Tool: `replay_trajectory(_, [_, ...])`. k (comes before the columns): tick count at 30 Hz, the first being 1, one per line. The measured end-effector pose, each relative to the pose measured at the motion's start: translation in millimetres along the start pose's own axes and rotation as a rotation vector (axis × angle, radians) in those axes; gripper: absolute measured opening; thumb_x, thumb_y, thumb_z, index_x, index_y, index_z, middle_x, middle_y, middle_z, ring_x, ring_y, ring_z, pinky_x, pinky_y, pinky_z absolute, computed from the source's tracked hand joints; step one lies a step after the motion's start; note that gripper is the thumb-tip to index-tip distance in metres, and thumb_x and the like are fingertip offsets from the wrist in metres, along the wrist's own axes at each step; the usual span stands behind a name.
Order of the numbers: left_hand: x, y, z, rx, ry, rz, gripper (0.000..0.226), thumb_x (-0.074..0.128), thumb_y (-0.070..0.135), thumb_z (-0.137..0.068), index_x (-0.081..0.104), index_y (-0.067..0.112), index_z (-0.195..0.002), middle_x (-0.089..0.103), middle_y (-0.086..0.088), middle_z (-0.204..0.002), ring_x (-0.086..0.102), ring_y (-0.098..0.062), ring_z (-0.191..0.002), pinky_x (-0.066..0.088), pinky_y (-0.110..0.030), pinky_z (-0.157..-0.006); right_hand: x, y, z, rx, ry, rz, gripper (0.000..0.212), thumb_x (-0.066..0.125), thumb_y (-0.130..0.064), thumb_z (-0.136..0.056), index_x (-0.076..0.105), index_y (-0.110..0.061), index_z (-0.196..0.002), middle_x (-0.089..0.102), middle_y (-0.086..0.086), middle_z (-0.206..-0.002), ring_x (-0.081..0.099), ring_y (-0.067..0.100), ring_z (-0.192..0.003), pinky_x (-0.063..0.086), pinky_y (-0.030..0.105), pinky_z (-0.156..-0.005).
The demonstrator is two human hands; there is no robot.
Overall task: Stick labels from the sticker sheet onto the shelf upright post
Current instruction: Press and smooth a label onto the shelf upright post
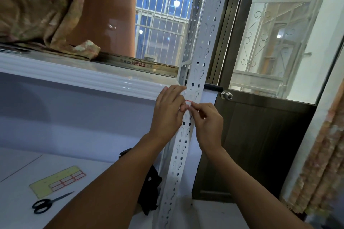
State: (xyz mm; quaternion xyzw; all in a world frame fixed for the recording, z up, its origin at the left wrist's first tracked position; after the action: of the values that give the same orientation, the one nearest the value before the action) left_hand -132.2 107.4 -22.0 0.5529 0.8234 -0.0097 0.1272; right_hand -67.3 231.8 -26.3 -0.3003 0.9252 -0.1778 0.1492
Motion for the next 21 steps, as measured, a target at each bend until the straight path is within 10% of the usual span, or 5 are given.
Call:
replay_trajectory(5, [-0.1,1.1,1.3,0.001,0.001,0.008,0.008,0.063,0.009,-0.096,0.059,0.010,-0.089,0.059,-0.009,-0.138,0.048,-0.028,-0.138,0.028,-0.053,-0.120,-1.2,-7.3,-2.3,0.051,0.012,-0.076,0.035,0.071,-0.019,-0.091,0.062,-0.053,-0.092,0.067,-0.017,-0.093,0.066,0.009,-0.088,0.052,0.011,-0.075])
replay_trajectory(21, [-0.6,2.1,0.6,-0.013,0.013,-0.003,0.013,0.065,0.006,-0.094,0.058,0.013,-0.086,0.059,-0.006,-0.138,0.048,-0.025,-0.138,0.026,-0.049,-0.122,4.4,-3.0,-16.7,-0.072,-0.223,0.303,0.011,0.055,-0.023,-0.097,0.058,-0.012,-0.094,0.057,0.000,-0.091,0.052,0.008,-0.076,0.043,0.019,-0.067])
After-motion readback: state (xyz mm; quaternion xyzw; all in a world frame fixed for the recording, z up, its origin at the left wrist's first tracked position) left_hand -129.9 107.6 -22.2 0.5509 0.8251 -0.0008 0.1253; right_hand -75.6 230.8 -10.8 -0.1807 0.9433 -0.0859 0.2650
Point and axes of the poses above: each hand's wrist, its own z-axis away from the middle knuckle, its own x-axis out of the palm, y = z × x, the point moved 4 cm from there along -z, towards the middle knuckle
